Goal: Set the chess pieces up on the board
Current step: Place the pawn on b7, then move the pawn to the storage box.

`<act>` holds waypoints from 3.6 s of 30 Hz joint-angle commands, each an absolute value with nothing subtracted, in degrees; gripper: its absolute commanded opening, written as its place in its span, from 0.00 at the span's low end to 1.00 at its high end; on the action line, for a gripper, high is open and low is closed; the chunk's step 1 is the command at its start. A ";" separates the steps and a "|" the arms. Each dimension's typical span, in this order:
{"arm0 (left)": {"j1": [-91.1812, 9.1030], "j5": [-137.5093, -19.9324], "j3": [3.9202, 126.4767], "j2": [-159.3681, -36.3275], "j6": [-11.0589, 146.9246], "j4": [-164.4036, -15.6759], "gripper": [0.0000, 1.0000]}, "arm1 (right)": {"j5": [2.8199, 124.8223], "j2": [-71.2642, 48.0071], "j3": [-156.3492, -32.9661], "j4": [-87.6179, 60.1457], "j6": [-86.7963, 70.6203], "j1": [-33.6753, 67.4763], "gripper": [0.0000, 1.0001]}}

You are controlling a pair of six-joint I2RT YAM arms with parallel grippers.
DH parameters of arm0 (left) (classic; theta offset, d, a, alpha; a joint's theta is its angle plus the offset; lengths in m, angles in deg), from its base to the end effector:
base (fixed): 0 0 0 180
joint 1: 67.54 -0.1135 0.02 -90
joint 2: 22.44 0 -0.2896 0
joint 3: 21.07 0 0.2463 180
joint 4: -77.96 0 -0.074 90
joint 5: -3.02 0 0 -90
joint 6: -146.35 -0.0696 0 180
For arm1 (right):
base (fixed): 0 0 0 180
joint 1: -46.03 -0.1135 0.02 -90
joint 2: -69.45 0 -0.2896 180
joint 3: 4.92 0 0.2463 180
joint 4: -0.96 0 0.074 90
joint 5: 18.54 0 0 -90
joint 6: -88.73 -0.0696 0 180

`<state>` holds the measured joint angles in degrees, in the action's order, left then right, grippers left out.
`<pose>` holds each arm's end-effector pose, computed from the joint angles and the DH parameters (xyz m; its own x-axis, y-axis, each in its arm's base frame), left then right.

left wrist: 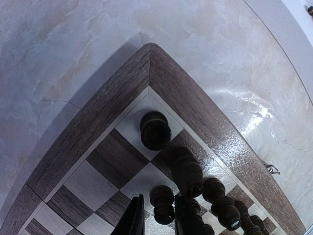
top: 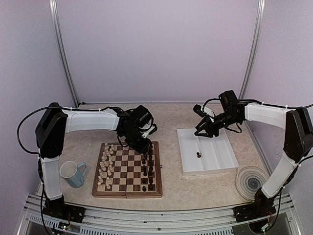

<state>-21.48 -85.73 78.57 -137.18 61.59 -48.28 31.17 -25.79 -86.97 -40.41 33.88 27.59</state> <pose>0.2978 -0.3112 0.1784 -0.7107 0.6060 -0.3573 0.6632 0.7465 -0.0532 0.3272 0.1566 0.2421 -0.2883 -0.5590 -0.7774 -0.9331 0.3463 0.0969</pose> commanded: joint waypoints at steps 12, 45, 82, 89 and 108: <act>-23.34 -93.21 82.25 -130.38 59.15 -43.36 0.32 | 37.29 -27.49 -90.47 -55.48 41.49 28.36 0.39; -26.02 -89.47 71.02 -119.32 60.33 -57.37 0.34 | 72.99 -40.96 -94.05 -62.66 40.20 8.57 0.27; -26.14 -85.95 68.35 -119.47 59.98 -58.31 0.35 | 82.36 -50.47 -105.30 -74.21 44.96 6.32 0.32; -26.18 -85.58 68.37 -119.99 59.78 -57.99 0.34 | 76.92 -47.40 -105.84 -71.10 46.37 4.32 0.27; -25.88 -84.59 68.57 -121.36 59.70 -57.58 0.35 | 72.01 -36.80 -91.58 -54.33 56.46 2.15 0.39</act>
